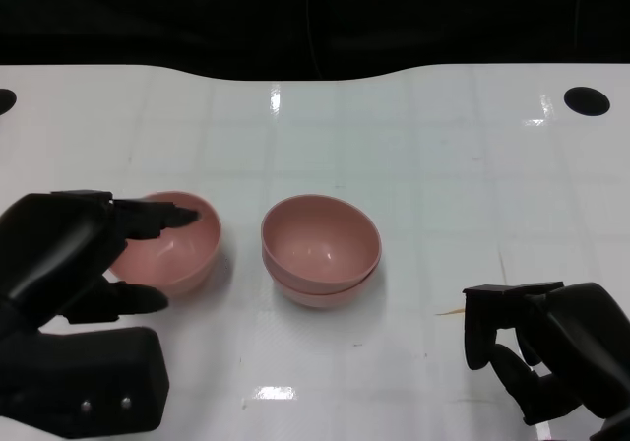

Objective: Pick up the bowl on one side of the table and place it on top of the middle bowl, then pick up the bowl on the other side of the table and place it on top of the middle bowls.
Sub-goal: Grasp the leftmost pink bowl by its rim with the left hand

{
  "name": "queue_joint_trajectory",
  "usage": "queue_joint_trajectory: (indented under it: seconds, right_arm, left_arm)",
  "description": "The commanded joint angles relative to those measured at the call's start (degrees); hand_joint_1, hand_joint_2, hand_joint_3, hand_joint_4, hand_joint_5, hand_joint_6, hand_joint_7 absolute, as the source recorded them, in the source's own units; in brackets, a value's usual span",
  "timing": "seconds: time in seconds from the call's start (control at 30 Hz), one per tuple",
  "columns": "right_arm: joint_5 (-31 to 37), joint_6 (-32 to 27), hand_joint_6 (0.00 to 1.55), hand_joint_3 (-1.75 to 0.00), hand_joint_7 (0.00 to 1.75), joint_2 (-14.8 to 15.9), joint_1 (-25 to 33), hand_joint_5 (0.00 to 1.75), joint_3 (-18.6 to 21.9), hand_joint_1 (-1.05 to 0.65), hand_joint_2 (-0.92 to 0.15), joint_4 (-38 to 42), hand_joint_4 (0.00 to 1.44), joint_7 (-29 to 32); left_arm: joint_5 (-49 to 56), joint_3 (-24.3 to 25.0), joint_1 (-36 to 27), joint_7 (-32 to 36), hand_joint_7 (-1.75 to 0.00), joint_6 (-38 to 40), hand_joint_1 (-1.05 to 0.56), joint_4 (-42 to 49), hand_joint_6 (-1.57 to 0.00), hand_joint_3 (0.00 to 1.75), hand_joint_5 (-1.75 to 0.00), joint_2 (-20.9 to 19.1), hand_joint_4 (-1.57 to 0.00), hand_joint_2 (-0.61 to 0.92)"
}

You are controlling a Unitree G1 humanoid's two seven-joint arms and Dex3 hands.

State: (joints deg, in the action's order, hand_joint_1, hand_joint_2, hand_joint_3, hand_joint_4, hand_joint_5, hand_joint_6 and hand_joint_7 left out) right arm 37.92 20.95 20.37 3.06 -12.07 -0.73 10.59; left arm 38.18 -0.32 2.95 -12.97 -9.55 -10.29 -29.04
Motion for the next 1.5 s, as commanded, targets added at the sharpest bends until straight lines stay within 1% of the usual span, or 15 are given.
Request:
queue_joint_trajectory:
  seconds: [0.03,0.2,0.43,0.5,0.63,0.73,0.8,1.0,1.17,1.37,1.5]
  right_arm:
    - [-0.8,-0.3,0.8,-1.48,1.59,0.3,-0.2,1.75,0.5,-0.09,-0.21,0.1,0.96,-0.6]
    - [-0.9,-1.1,0.8,-1.47,1.58,0.0,0.0,1.75,0.6,-0.09,-0.21,-0.6,0.95,-1.1]
    - [-1.1,-1.4,0.81,-1.47,1.57,-0.2,0.3,1.75,0.7,-0.09,-0.21,-1.3,0.96,-1.5]
    - [-1.1,-1.3,0.81,-1.47,1.56,-0.2,0.3,1.75,0.7,-0.09,-0.21,-1.3,0.96,-1.4]
    - [-0.8,-1.8,0.81,-1.47,1.55,-0.3,0.4,1.75,0.6,-0.09,-0.21,-1.7,0.96,-1.7]
    - [-0.6,-1.9,0.81,-1.46,1.55,-0.2,0.5,1.75,0.6,-0.09,-0.21,-1.7,0.96,-1.7]
    - [-0.6,-2.0,0.81,-1.46,1.55,-0.2,0.5,1.75,0.6,-0.1,-0.2,-1.7,0.95,-1.8]
    - [-0.7,-1.6,0.82,-1.47,1.55,-0.3,0.8,1.75,0.4,-0.1,-0.2,-1.6,0.96,-1.7]
    - [-0.6,-1.0,0.82,-1.47,1.55,-0.2,0.8,1.75,0.2,-0.1,-0.19,-1.3,0.96,-1.4]
    - [-0.2,-1.0,0.83,-1.48,1.55,-0.2,0.9,1.75,0.1,-0.09,-0.19,-1.6,0.97,-1.4]
    - [0.1,-1.0,0.83,-1.48,1.55,-0.3,0.8,1.75,0.0,-0.09,-0.19,-1.6,0.97,-1.3]
  left_arm:
    - [1.9,-1.0,1.4,-1.9,0.0,2.8,-0.55,-0.9,-0.53,0.0,-0.27,-1.9,-0.56,0.87]
    - [5.1,-3.8,3.4,-5.2,0.0,5.8,-0.6,-0.3,-0.45,0.01,-0.21,-3.8,-0.5,0.89]
    - [8.5,-7.8,6.4,-6.5,0.0,6.8,-0.58,3.4,-0.42,0.0,-0.14,-5.3,-0.5,0.88]
    - [9.3,-9.0,7.4,-6.6,0.0,6.7,-0.56,4.8,-0.43,0.0,-0.1,-5.7,-0.52,0.87]
    - [12.0,-12.5,10.3,-3.4,-0.01,4.2,-0.57,10.8,-0.45,0.0,-0.08,-6.2,-0.55,0.85]
    - [13.3,-14.4,12.1,-1.5,-0.01,3.2,-0.58,14.6,-0.46,0.0,-0.08,-5.9,-0.58,0.84]
    - [14.0,-15.7,13.0,-1.0,0.0,3.1,-0.58,16.5,-0.45,0.0,-0.06,-5.7,-0.56,0.84]
    - [15.9,-19.4,16.4,-0.9,0.0,3.7,-0.59,22.3,-0.43,0.02,-0.03,-5.0,-0.54,0.89]
    - [19.3,-23.1,20.2,-0.4,0.0,5.5,-0.61,27.8,-0.41,0.03,-0.02,-3.6,-0.53,0.92]
    - [20.5,-26.9,23.9,0.7,-0.02,4.8,-0.59,34.5,-0.45,0.03,-0.04,-2.4,-0.58,0.92]
    - [20.3,-29.2,26.3,4.4,-0.03,2.5,-0.55,40.3,-0.49,0.02,-0.06,-1.7,-0.65,0.92]
